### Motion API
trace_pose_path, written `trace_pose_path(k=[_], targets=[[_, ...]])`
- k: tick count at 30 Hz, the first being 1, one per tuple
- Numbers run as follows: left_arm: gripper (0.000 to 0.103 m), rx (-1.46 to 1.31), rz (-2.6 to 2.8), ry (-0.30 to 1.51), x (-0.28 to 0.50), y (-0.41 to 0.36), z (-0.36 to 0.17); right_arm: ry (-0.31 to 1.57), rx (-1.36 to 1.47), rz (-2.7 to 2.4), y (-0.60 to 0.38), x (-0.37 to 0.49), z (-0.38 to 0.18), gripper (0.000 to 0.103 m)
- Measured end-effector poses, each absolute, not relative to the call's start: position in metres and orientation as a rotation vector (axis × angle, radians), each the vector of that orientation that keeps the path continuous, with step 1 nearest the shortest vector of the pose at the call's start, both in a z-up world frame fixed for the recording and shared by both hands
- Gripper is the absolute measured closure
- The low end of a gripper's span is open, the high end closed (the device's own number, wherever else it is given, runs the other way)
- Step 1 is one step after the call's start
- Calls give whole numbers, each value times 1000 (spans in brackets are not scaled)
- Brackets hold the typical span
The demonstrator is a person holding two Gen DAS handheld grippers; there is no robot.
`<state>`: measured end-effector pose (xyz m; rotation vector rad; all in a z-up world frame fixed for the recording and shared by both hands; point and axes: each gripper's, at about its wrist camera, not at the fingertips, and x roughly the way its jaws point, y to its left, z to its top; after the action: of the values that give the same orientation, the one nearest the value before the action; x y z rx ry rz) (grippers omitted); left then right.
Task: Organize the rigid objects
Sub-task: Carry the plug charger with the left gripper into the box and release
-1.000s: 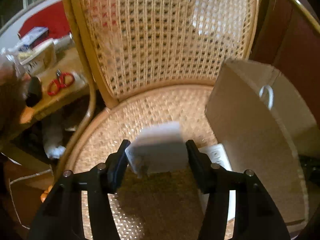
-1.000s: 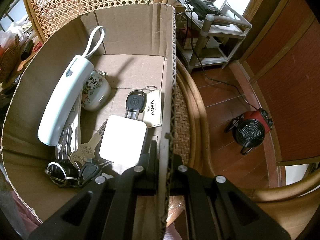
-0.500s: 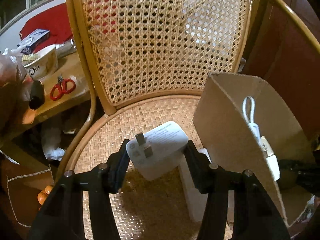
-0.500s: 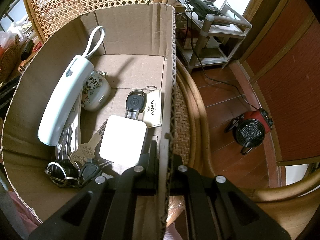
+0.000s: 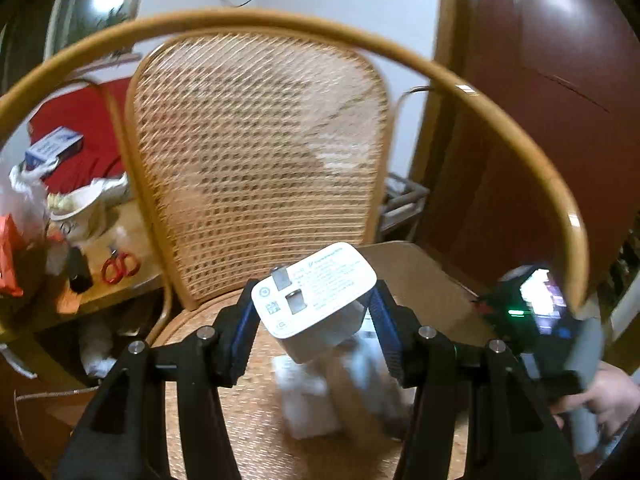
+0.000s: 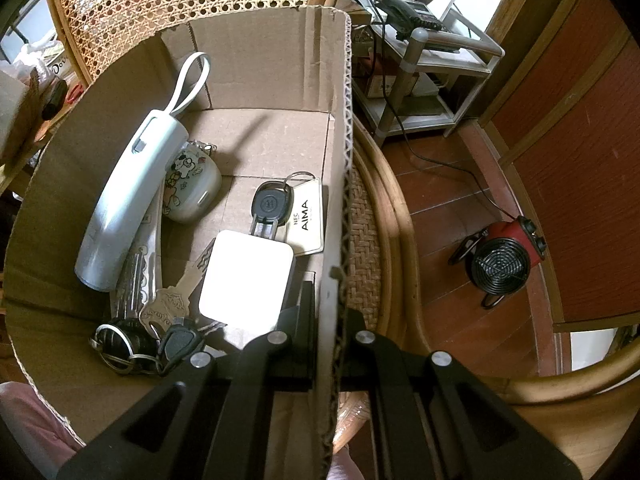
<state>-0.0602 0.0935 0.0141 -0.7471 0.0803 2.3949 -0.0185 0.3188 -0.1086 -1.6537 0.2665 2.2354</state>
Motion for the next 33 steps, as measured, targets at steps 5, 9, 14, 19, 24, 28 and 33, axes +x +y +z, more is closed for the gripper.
trace_pose_path(k=[5, 9, 14, 19, 24, 28, 33], targets=[[50, -745, 2297, 164, -34, 121, 16, 267, -1654, 2235, 319, -19, -109, 97], [50, -805, 2256, 223, -28, 142, 2, 267, -1654, 2235, 319, -18, -109, 97], [50, -871, 2244, 275, -28, 156, -16, 266, -1654, 2235, 319, -19, -109, 97], [49, -943, 2222, 272, -35, 158, -28, 266, -1654, 2235, 318, -19, -109, 97], [38, -828, 2266, 238, -30, 147, -19, 265, -1653, 2235, 318, -19, -109, 97], [8, -743, 2316, 257, -26, 138, -12, 267, -1655, 2235, 318, -19, -109, 97], [6, -800, 2338, 298, -42, 127, -22, 270, -1653, 2232, 317, -21, -110, 97]])
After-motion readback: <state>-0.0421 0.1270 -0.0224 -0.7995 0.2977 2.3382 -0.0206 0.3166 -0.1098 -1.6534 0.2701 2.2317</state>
